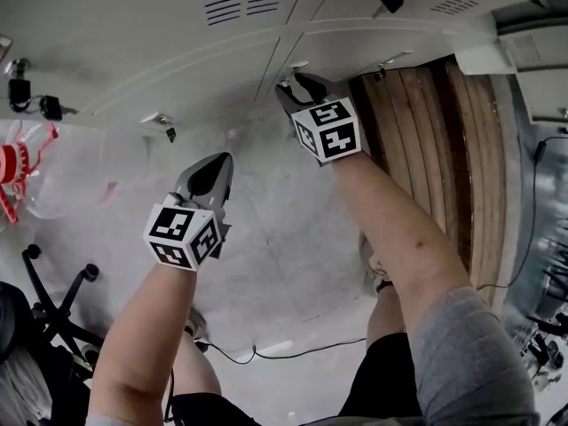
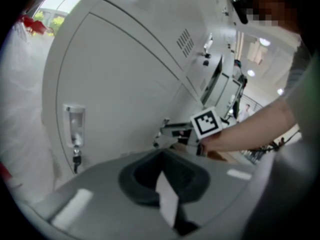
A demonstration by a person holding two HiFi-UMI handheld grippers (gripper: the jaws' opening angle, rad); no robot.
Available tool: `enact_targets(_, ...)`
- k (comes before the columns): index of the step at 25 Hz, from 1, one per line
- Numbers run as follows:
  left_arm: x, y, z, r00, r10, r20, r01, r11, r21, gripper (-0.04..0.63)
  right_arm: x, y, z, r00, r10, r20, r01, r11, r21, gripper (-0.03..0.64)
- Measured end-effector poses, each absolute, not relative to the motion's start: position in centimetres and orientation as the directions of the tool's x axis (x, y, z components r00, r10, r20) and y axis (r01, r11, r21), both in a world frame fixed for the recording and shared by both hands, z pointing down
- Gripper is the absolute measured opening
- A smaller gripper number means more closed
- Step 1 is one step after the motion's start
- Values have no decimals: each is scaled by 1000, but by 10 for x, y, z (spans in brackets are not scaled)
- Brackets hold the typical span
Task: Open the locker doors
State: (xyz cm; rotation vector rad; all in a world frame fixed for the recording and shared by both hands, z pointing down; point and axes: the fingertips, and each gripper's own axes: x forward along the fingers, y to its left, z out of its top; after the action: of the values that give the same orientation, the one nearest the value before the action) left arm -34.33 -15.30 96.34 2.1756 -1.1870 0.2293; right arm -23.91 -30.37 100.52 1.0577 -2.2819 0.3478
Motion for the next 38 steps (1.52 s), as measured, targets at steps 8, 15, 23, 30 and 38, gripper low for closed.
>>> enact_targets(8,-344,-151,968,575,-699,425,-802,-378,464,3,-252,-321,1005,-498,-617,609,-784,621,-12,183)
enact_targets(15,-343,-154,969,577,-700,421,-801,-383,459,3,-252,-312,1007,-522,-591,614,-744,668,10,185)
enact_targets(23,-332,-154,966,588,-694,415,-792,-390,469,3,-218,-262,1006,-507,-623,596,-791,611,-33,172)
enact_targets(30,-324,-144,966,595,-684,422,-788,-392,475,3,-168,-225,1007,-367,-691,623,-905,421,-66,173)
enact_targets(38,-309,-137,972,610,-656,444,-781,-406,474,3,-128,-203,1008,-313,-685,658,-943,305,-132,155)
